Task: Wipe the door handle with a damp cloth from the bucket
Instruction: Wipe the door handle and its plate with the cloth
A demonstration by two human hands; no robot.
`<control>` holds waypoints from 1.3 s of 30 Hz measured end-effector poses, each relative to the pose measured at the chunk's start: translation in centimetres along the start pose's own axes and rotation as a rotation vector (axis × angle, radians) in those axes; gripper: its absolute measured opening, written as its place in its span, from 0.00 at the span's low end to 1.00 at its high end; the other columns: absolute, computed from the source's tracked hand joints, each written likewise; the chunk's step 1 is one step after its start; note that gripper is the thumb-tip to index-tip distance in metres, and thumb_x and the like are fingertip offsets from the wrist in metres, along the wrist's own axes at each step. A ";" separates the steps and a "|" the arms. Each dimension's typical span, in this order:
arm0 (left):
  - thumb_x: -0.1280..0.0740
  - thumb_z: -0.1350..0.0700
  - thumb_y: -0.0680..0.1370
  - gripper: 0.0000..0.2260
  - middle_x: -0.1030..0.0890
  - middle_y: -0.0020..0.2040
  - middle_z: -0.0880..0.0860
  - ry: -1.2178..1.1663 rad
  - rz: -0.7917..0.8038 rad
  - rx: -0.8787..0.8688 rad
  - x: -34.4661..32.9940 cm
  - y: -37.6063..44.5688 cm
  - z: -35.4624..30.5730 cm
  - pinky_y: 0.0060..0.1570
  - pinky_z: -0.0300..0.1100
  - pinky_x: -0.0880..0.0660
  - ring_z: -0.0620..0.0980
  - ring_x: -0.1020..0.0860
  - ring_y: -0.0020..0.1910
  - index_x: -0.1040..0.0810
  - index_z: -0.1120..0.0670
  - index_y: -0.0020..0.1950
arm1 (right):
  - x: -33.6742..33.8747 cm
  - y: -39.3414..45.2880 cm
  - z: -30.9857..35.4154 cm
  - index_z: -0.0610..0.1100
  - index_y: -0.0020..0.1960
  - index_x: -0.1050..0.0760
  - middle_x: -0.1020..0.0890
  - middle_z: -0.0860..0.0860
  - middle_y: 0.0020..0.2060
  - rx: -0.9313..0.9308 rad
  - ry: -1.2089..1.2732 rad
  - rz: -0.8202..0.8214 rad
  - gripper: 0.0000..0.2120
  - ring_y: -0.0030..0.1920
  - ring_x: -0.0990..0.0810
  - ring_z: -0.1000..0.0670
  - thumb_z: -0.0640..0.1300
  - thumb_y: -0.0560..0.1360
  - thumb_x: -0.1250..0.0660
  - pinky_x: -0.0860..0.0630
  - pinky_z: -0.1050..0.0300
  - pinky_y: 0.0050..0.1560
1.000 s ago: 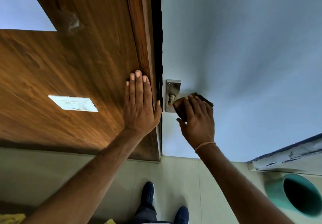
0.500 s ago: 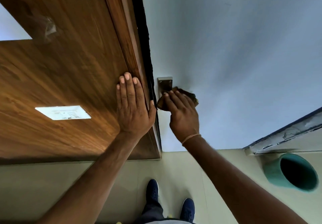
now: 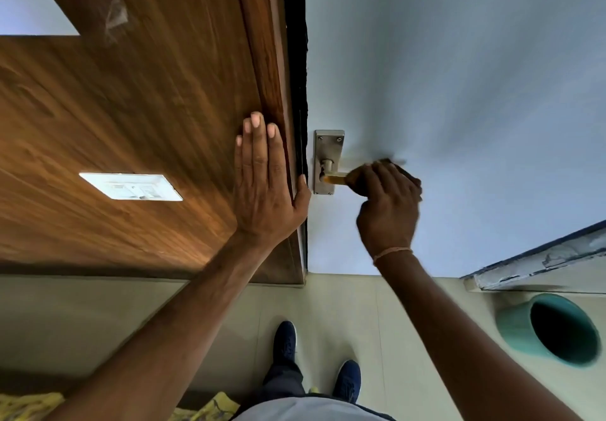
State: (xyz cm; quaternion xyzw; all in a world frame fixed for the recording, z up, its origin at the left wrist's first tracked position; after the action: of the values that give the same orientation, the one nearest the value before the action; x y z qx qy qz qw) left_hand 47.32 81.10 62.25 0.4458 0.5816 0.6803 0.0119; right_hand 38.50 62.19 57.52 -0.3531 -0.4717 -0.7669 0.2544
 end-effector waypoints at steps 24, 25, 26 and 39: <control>0.26 0.49 0.79 0.44 0.32 0.79 0.71 0.046 -0.047 0.012 -1.6 0.5 -0.5 0.86 0.58 0.45 0.68 0.38 0.82 0.47 0.67 0.83 | 0.2 -0.8 -1.4 0.39 0.68 0.18 0.16 0.42 0.67 0.070 0.026 -0.068 0.27 0.71 0.20 0.37 0.30 0.71 0.36 0.25 0.41 0.70; 0.26 0.49 0.79 0.43 0.31 0.79 0.72 0.045 -0.050 0.016 -1.6 0.6 -0.6 0.85 0.58 0.45 0.68 0.38 0.81 0.45 0.68 0.83 | 0.0 -0.6 -0.3 0.39 0.68 0.18 0.16 0.41 0.66 0.062 0.045 -0.078 0.27 0.70 0.20 0.36 0.30 0.71 0.37 0.25 0.41 0.70; 0.26 0.49 0.79 0.41 0.31 0.79 0.72 0.050 -0.051 0.019 -1.6 0.5 -0.6 0.85 0.59 0.44 0.68 0.38 0.81 0.42 0.68 0.82 | -0.3 -0.4 1.3 0.38 0.68 0.18 0.16 0.40 0.65 0.078 0.078 -0.065 0.26 0.70 0.20 0.36 0.31 0.71 0.38 0.24 0.40 0.70; 0.29 0.46 0.81 0.38 0.29 0.77 0.73 0.115 -0.075 0.030 -2.0 0.5 -0.9 0.85 0.59 0.43 0.69 0.37 0.80 0.40 0.68 0.80 | -0.8 -0.6 1.8 0.40 0.73 0.22 0.19 0.42 0.70 0.167 0.108 0.083 0.31 0.73 0.23 0.37 0.35 0.70 0.37 0.28 0.40 0.74</control>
State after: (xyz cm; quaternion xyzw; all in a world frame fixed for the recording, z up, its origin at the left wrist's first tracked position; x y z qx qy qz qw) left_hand 48.19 79.21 61.51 0.3841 0.6078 0.6950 -0.0029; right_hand 39.16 64.11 57.13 -0.3080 -0.5045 -0.7316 0.3397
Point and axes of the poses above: each hand's wrist, its own y-axis towards the middle knuckle, its own x-axis out of the back of the hand, z = x × y, the point moved 4 cm from there along y, towards the middle knuckle
